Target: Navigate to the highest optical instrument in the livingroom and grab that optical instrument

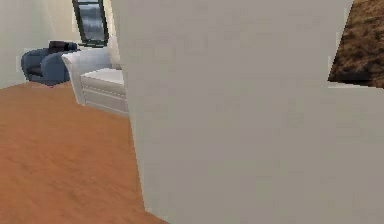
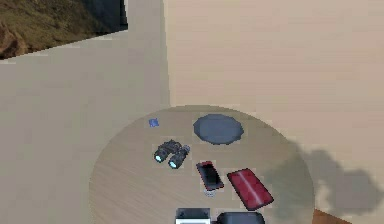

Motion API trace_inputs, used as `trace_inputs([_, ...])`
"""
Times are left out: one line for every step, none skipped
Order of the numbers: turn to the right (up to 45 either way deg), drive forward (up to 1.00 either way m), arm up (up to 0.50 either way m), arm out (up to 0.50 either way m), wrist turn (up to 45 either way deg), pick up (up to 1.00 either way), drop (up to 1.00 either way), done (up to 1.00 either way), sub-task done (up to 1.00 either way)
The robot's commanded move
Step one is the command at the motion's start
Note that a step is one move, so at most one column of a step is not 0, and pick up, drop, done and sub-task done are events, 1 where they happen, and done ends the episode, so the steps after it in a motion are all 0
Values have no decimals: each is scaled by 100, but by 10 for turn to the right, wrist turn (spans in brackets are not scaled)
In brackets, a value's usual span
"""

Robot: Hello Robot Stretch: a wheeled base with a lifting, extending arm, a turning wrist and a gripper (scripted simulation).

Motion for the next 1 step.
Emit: trace_inputs([0, 0, 0, 34, 0, 0, 0, 0, 0])
